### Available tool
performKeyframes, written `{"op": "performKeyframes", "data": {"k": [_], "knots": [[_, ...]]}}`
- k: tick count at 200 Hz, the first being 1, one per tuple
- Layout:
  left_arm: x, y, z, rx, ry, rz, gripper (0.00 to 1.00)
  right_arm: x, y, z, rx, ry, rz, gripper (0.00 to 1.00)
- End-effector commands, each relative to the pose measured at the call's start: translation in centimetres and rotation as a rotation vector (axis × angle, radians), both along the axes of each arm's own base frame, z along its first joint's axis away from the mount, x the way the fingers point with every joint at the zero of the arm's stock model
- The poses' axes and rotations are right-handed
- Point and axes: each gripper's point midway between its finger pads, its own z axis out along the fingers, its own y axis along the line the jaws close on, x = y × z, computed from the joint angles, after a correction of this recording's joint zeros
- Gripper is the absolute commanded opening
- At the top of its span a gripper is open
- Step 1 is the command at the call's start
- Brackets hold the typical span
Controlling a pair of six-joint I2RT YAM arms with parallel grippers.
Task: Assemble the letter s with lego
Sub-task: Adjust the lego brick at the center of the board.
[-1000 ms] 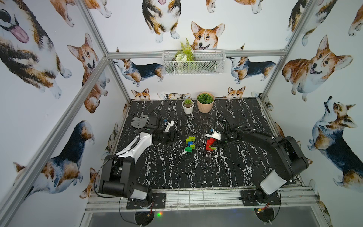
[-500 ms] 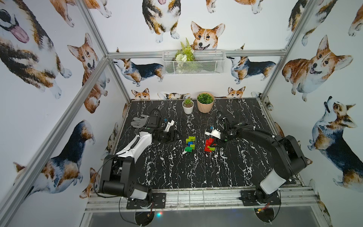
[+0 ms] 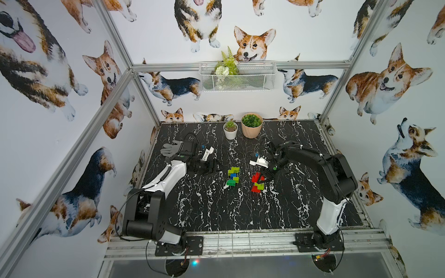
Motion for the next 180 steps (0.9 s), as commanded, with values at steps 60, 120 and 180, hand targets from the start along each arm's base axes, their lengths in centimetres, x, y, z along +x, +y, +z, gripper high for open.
{"op": "performKeyframes", "data": {"k": [60, 120, 180], "knots": [[0.2, -0.3, 0.3, -0.015, 0.002, -0.025, 0.67, 0.3, -0.5, 0.1, 0.015, 0.187, -0.028, 0.4], [0.4, -0.4, 0.1, -0.019, 0.012, -0.027, 0.67, 1.4, -1.0, -0.8, 0.002, 0.228, -0.054, 0.44], [0.7, -0.5, -0.1, -0.023, 0.024, -0.028, 0.67, 2.4, -1.2, -1.4, -0.005, 0.254, -0.062, 0.52]]}}
